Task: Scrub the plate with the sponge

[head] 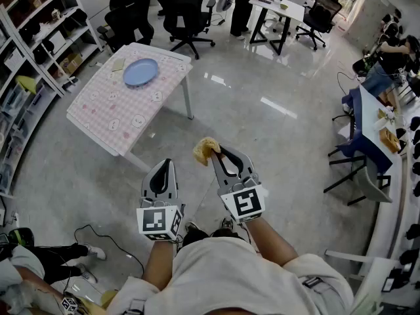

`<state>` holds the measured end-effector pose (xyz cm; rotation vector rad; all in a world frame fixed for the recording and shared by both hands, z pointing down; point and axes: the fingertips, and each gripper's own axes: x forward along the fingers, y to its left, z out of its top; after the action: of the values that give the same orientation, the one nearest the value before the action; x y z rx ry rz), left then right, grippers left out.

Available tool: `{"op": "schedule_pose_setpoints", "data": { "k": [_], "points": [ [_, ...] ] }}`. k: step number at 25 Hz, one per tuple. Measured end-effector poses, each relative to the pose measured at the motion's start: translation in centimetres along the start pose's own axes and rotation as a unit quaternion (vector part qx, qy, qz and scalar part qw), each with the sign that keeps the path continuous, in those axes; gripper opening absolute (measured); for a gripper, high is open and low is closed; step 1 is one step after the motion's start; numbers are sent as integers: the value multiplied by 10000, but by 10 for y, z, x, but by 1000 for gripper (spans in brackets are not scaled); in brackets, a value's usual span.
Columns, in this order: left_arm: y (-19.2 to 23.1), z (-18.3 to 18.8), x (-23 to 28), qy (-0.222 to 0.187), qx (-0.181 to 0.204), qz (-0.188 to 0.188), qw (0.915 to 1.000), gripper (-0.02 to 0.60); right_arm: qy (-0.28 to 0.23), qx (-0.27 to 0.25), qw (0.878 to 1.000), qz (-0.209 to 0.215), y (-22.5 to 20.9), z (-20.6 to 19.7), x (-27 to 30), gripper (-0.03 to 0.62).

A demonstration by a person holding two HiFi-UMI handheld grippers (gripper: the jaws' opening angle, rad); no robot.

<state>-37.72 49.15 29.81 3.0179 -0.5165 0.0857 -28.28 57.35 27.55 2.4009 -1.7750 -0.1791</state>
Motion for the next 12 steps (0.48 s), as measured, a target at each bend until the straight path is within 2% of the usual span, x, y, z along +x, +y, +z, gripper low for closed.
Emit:
{"op": "schedule_pose_setpoints", "data": {
  "k": [12],
  "points": [
    [49,-9,-9,99,-33,-181,9998,11,0,155,9997,-197,36,3,25,43]
  ]
}}
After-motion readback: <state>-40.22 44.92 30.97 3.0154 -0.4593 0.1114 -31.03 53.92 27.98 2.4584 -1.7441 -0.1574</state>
